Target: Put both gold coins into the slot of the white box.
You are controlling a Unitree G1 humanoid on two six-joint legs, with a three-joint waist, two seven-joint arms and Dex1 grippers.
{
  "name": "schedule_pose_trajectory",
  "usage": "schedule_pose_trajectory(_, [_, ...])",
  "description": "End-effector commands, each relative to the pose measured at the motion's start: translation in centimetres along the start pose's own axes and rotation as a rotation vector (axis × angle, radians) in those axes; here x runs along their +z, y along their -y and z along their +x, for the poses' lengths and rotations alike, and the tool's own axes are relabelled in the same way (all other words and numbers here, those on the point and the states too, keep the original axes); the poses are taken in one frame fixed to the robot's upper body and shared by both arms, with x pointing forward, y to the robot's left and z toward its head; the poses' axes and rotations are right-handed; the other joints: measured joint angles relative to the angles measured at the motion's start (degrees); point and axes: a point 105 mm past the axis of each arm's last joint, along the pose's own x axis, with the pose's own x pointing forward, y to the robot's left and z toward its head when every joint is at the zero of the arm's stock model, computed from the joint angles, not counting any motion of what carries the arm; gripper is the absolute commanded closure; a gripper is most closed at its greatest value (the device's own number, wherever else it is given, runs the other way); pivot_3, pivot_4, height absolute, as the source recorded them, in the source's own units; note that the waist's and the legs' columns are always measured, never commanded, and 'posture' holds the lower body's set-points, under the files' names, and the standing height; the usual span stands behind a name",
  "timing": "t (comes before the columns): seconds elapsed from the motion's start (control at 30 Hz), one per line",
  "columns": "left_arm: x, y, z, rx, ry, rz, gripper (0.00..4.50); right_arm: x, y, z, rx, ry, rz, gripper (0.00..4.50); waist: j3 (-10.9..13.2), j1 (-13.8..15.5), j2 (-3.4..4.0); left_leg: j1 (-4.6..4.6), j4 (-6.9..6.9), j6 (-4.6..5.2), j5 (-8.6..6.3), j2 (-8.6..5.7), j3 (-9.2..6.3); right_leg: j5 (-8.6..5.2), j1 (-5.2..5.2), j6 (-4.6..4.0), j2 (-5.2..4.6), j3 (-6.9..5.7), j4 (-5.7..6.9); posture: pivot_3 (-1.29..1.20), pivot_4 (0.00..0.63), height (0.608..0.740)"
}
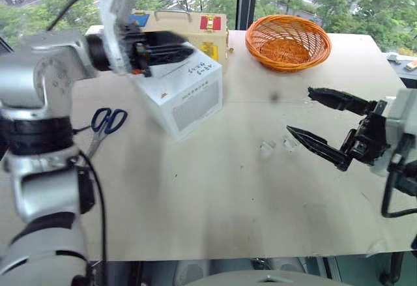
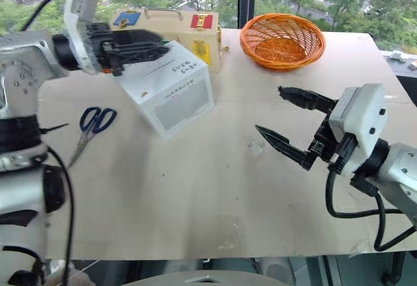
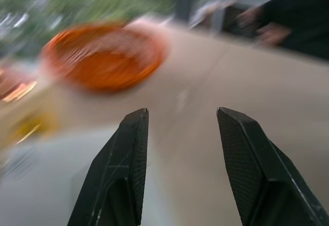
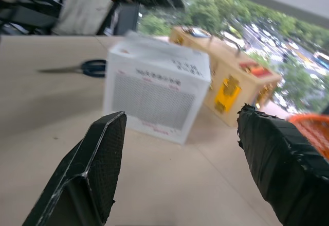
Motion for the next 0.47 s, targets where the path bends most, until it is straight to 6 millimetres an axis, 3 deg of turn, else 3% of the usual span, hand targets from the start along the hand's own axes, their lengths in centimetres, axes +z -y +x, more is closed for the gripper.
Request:
schedule_pose_trajectory(0.03, [-1.5,3.1,0.6,-0.030,0.007,0.015,2.39,-2.2,0.1,-1.0,-0.053,-0.125,-0.027,0.78,-0.01,-0.11,0.01,0.07,0.00,0.00,0.00,-0.01,0.03,-0.01,0.05,0.01,0.00,0.04,0.01,0.00,0.150,0.740])
schedule_pose_trajectory(0.2, [-6.0,5.1,-0.1,0.033,-0.008,-0.095,2.39,-5.2,-0.6,-3.9,-0.097,-0.262,0.002,0.78,-0.07,-0.46,0.09,0.34,0.00,0.00,0.00,-0.02,-0.03,-0.02,0.25,-0.02,0.17,-0.03,0.11,0.00,0.150,0.740])
schedule_pose_trajectory(0.33, [-11.1,6.0,-1.9,0.123,-0.113,-0.123,2.39,-7.4,-0.5,-7.1,-0.198,-0.343,0.080,0.78,-0.08,-0.55,0.08,0.52,0.00,-0.01,0.00,0.00,0.02,-0.12,0.34,-0.19,0.19,0.05,0.19,0.00,0.150,0.740])
schedule_pose_trajectory(0.47, [-13.7,6.1,-3.0,0.175,-0.157,-0.148,2.39,-8.0,-0.4,-8.5,-0.233,-0.357,0.085,0.78,-0.06,-0.50,0.06,0.89,-0.01,-0.01,0.00,0.08,0.15,-0.29,0.60,-0.06,0.10,0.18,0.17,0.00,0.150,0.740])
